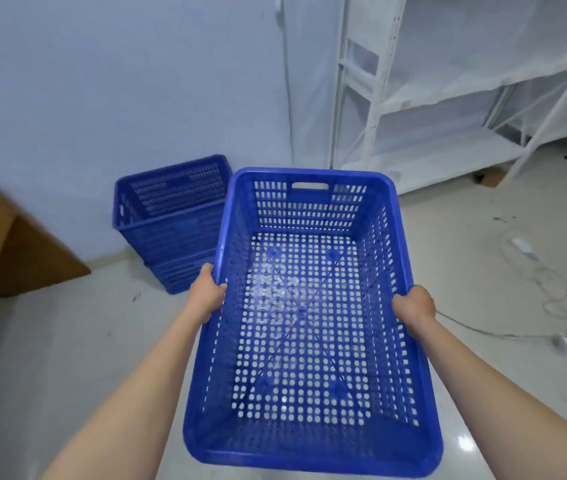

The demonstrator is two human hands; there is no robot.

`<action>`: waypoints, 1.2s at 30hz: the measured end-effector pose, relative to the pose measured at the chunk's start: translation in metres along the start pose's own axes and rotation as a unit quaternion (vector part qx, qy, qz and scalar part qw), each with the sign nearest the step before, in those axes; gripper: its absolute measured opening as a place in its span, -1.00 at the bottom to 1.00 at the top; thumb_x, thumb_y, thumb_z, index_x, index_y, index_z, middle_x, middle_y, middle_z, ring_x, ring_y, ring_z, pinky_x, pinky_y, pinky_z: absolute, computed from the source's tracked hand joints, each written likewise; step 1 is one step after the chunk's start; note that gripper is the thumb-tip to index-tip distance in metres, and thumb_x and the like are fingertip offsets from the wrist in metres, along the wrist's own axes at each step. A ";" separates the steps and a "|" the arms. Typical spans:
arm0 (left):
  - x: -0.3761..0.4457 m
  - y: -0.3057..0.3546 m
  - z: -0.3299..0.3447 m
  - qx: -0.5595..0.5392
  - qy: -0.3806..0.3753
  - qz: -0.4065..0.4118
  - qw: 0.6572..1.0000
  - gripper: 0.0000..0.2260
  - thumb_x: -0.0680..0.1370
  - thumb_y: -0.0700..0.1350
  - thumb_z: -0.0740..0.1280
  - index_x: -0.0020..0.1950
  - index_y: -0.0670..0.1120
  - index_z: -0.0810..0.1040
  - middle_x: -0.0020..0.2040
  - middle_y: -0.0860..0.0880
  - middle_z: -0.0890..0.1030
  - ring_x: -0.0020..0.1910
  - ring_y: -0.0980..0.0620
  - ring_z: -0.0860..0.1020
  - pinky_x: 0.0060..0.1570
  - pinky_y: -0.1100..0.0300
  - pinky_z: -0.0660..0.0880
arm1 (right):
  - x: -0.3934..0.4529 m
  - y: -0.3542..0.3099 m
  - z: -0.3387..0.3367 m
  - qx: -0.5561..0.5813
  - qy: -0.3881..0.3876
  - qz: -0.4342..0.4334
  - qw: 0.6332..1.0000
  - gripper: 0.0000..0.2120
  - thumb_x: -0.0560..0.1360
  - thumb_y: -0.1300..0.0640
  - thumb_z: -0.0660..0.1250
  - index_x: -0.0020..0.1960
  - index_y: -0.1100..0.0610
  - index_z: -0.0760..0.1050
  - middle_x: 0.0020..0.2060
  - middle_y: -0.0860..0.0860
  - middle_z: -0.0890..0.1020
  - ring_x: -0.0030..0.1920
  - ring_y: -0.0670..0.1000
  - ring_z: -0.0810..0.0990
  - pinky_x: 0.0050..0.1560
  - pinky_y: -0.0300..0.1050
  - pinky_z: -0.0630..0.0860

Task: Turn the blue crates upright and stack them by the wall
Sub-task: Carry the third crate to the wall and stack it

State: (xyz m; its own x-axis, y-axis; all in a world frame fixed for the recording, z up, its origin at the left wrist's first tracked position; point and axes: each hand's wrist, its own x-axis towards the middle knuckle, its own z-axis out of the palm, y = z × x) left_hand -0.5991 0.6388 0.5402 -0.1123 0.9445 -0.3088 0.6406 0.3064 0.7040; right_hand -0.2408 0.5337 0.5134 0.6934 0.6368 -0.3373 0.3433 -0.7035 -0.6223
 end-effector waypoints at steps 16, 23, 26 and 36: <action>0.008 -0.010 -0.076 -0.122 0.125 -0.073 0.982 -0.78 0.52 -0.18 0.28 0.10 0.06 0.35 0.07 -0.12 0.60 -0.01 -0.19 0.63 0.01 -0.19 0.61 | 0.034 -0.161 0.003 -0.070 -0.058 -0.186 0.978 -0.74 0.48 0.26 0.24 0.14 0.32 0.49 0.05 0.25 0.61 -0.05 0.24 0.57 -0.13 -0.08 0.43; 0.091 0.024 -0.110 -0.150 0.123 -0.076 0.978 -0.83 0.58 -0.20 0.30 0.08 0.00 0.36 0.07 -0.12 0.59 0.03 -0.19 0.63 0.02 -0.20 0.61 | 0.089 -0.258 0.040 -0.097 -0.039 -0.207 0.973 -0.73 0.48 0.25 0.25 0.13 0.34 0.50 0.02 0.25 0.61 -0.07 0.24 0.57 -0.11 -0.05 0.48; 0.130 0.039 -0.122 -0.167 0.106 -0.079 0.977 -0.84 0.60 -0.21 0.30 0.09 -0.01 0.37 0.09 -0.11 0.59 0.05 -0.17 0.62 -0.01 -0.17 0.61 | 0.110 -0.293 0.052 -0.093 -0.031 -0.209 0.973 -0.76 0.50 0.24 0.24 0.12 0.33 0.48 -0.02 0.24 0.59 -0.12 0.20 0.51 -0.09 -0.03 0.49; 0.244 0.093 -0.147 -0.163 0.143 -0.112 0.970 -0.84 0.61 -0.23 0.24 0.18 -0.10 0.38 0.06 -0.10 0.54 -0.08 -0.08 0.56 -0.26 0.07 0.52 | 0.194 -0.418 0.087 -0.125 -0.051 -0.261 0.956 -0.94 0.50 0.24 0.21 -0.06 0.23 0.41 -0.15 0.14 0.55 -0.21 0.16 0.51 -0.32 -0.15 0.36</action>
State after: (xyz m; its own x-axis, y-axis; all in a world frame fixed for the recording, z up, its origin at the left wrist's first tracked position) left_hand -0.6786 0.9156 0.6244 -0.4580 0.8293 -0.3203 0.3068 0.4856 0.8186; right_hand -0.3050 0.9791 0.6464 0.3254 0.9400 -0.1021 0.7755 -0.3272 -0.5399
